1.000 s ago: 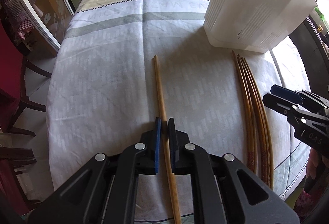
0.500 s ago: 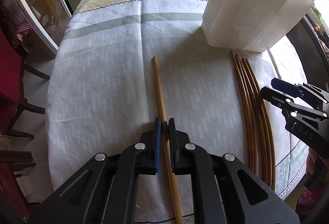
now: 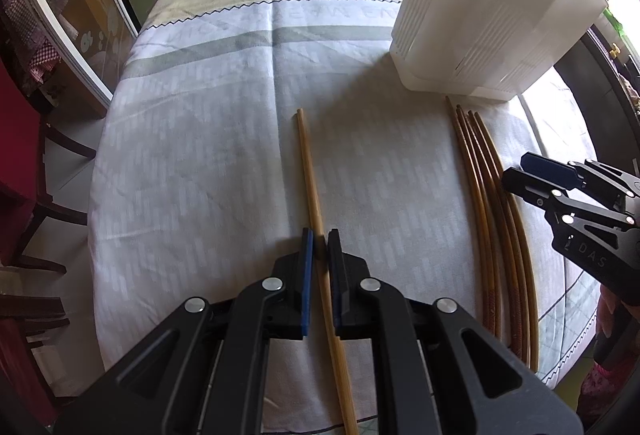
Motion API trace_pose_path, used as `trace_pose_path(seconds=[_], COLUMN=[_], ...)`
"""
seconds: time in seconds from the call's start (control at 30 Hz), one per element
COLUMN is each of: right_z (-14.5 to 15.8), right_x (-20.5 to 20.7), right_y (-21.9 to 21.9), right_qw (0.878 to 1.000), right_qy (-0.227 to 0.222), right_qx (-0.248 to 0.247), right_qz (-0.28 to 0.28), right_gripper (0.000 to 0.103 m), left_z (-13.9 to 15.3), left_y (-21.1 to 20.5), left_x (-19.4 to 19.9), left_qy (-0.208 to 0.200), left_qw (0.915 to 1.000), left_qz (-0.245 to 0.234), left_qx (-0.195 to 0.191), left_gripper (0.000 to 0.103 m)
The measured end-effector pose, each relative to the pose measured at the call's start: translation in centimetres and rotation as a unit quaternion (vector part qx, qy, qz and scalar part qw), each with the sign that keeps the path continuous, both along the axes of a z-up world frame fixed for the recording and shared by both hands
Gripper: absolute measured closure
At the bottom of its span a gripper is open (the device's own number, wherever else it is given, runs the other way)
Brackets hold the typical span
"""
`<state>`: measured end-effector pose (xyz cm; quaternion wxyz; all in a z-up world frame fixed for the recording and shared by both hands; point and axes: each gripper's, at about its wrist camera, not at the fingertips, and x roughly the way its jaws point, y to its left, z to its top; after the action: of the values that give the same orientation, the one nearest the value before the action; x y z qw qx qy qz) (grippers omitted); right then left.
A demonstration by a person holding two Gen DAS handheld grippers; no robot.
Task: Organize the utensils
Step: 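Hold the chopstick in left gripper while right gripper lowers and closes on another chopstick, then lift both held chopsticks upright with both grippers toward the white holder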
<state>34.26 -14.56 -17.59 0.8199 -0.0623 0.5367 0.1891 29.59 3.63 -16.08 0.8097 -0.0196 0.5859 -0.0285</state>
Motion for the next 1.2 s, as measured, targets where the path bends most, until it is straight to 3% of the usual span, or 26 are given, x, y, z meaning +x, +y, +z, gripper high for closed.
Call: trace_pose_path(seconds=[0.23,0.37,0.57,0.77,0.83,1.03,1.2], right_z=[0.4,-0.2,-0.1,-0.1,-0.2,0.1,2.4], right_x=[0.0,0.2,0.5,0.4,0.4,0.6,-0.1], right_y=[0.5,1.6,1.9,1.7,1.9,0.8,-1.4], right_qw=[1.000,1.000,0.999,0.999,0.999,1.000,0.999], right_qy=[0.000,-0.004,-0.007,-0.013,-0.014,-0.004,-0.020], right_qx=[-0.004,-0.024,-0.032,-0.028,-0.029,0.002,0.034], right_qz=[0.000,0.006,0.006,0.007,0.008,0.002,-0.004], right_gripper=[0.071,0.077,0.077,0.094,0.095,0.097,0.096], left_z=[-0.1,-0.1,0.0,0.1,0.1,0.0,0.5], left_y=[0.1,0.1,0.2,-0.2,-0.4,-0.6,0.5], left_x=[-0.2,-0.2,1.0,2.2,2.5,3.2,2.8], left_qy=[-0.003,-0.002,0.016,0.017,0.018,0.021,0.013], left_qw=[1.0000,1.0000,0.9998,0.9998,0.9998,0.9997,0.9997], left_qz=[-0.002,-0.001,0.009,0.008,0.007,0.010,0.017], left_qx=[-0.002,-0.003,-0.012,0.002,0.007,0.006,-0.011], left_gripper=[0.094,0.094,0.094,0.094,0.094,0.094,0.097])
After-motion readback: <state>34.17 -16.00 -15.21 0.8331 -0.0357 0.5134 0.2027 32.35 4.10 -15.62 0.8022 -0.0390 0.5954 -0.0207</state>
